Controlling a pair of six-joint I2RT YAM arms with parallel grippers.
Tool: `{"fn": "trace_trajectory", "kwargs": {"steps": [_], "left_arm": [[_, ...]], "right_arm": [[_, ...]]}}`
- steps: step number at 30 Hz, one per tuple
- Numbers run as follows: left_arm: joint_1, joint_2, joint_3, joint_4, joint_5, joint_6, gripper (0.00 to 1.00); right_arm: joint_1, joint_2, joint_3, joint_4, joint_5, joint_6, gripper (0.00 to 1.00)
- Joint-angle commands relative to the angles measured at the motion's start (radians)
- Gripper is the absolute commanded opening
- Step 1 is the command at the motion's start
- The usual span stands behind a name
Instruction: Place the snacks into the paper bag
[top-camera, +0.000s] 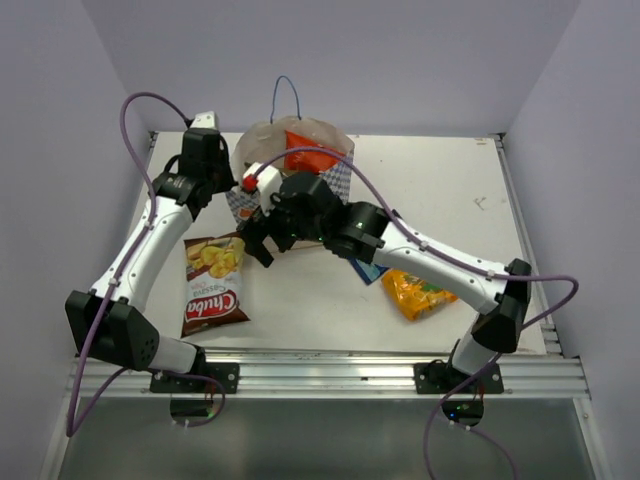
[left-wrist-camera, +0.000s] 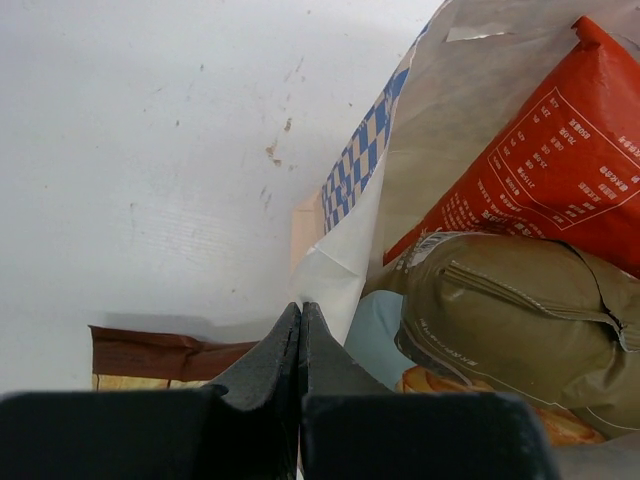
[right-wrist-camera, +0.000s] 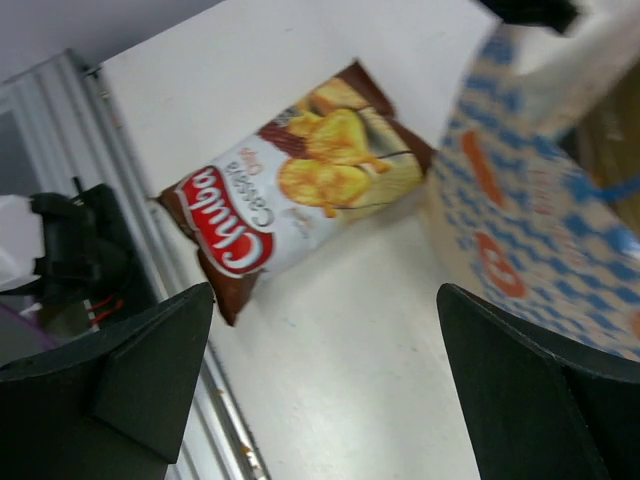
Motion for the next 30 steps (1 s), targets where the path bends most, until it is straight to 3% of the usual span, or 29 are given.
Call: {"fn": "trace_trajectory", "kwargs": {"steps": [1, 14, 24, 27, 28, 30], "left_arm": [[-0.002, -0.011, -0.023, 0.013, 0.046, -0.013, 0.00], [-0.002, -0.020, -0.057, 0.020, 0.098, -0.033, 0.00], [-0.004, -0.059, -0.081, 0.017, 0.120, -0.036, 0.00], [-0.005, -0.071, -0.094, 0.017, 0.123, -0.036, 0.00], [-0.007, -0.074, -0.097, 0.018, 0.124, -0.036, 0.00], [-0.008, -0.082, -0.104, 0.024, 0.129, -0.036, 0.00]], "right_arm": [[0.047, 0.036, 0.035, 0.115, -0.139, 0.074, 0.99], [0.136, 0.257, -0.185, 0.388, -0.173, 0.251, 0.95], [0.210, 0.454, -0.159, 0.443, -0.141, 0.325, 0.92], [0.216, 0.498, -0.137, 0.434, -0.132, 0.345, 0.80], [0.218, 0.503, -0.133, 0.421, -0.118, 0.346, 0.57], [0.222, 0.492, -0.133, 0.385, -0.095, 0.331, 0.40]]}}
